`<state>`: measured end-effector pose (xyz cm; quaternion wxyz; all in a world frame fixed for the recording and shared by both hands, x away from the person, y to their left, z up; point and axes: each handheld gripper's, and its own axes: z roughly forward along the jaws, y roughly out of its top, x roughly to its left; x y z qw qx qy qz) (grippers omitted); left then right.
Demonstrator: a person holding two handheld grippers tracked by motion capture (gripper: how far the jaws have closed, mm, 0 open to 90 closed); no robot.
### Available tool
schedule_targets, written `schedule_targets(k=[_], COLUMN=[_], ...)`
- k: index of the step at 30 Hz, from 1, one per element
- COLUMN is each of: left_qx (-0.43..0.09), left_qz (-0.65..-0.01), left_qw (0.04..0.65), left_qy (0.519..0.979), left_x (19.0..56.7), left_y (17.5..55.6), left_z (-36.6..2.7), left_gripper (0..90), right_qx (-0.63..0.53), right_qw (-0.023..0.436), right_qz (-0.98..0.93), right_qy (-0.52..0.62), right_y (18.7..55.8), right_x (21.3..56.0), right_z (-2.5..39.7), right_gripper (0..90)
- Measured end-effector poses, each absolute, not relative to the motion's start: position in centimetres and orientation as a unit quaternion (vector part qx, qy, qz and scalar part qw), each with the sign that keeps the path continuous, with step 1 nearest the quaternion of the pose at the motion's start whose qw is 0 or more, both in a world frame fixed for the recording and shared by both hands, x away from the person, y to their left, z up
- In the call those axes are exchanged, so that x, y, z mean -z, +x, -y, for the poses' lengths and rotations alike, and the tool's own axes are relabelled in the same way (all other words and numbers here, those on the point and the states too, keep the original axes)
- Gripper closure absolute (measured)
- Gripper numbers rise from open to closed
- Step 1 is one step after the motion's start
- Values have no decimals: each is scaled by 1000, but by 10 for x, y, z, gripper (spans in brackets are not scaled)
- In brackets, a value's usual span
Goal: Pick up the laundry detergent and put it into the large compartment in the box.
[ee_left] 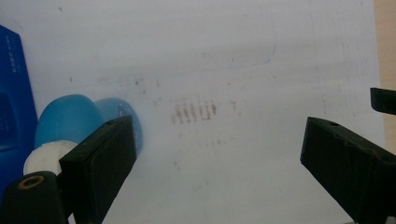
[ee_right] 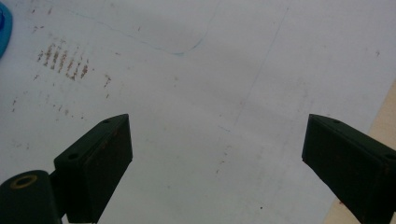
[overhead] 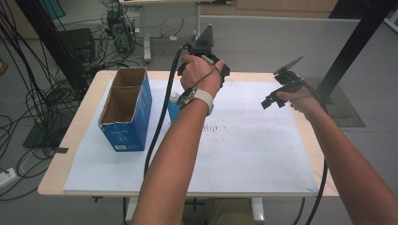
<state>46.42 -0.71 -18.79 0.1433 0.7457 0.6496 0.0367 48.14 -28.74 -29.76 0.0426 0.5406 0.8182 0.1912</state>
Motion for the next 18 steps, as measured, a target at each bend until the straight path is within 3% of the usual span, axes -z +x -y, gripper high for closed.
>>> schedule_targets(k=[18], left_qx=[-36], left_qz=[-655], left_qw=[147], left_qy=[740], left_x=[181], left_y=[467], left_z=[-3], left_gripper=[108], right_qx=[-191], right_qw=[41], right_qz=[-817], right_qy=[542], right_y=[484], right_x=[299], right_z=[287], right_gripper=[84])
